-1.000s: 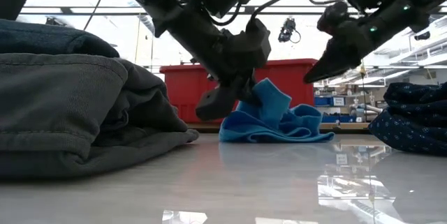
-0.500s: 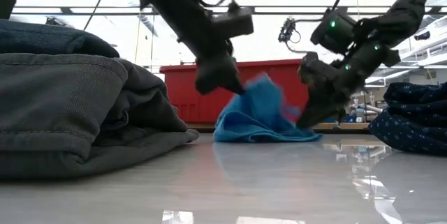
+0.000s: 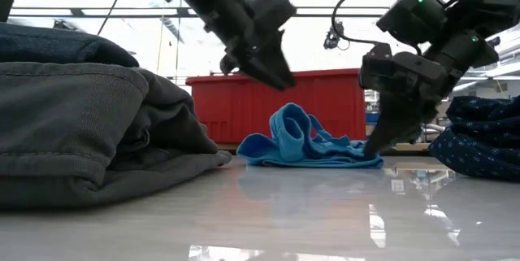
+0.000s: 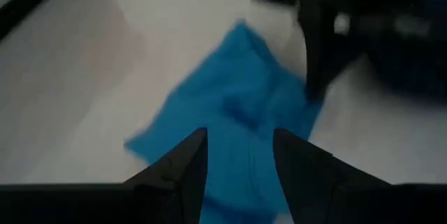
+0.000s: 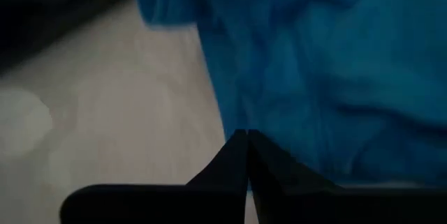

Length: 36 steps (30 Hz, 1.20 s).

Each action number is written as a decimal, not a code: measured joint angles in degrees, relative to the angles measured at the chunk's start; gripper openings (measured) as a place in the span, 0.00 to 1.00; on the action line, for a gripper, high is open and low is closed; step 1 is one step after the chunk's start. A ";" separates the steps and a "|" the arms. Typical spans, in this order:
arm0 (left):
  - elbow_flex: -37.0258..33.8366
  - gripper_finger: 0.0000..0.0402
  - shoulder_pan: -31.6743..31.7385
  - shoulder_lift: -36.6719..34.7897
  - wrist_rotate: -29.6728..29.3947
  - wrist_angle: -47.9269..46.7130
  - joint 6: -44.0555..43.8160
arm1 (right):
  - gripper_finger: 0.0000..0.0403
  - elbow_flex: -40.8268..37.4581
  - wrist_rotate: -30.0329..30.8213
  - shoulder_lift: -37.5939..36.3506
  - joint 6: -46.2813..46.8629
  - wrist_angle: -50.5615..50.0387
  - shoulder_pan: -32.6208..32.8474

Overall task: Fold laundry
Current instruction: Fold the light blue shorts, then adjust the red bin

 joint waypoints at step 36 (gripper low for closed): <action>7.31 0.41 17.45 -6.71 21.21 -15.26 -1.30 | 0.06 5.17 -18.17 -10.53 -2.17 -0.96 -18.35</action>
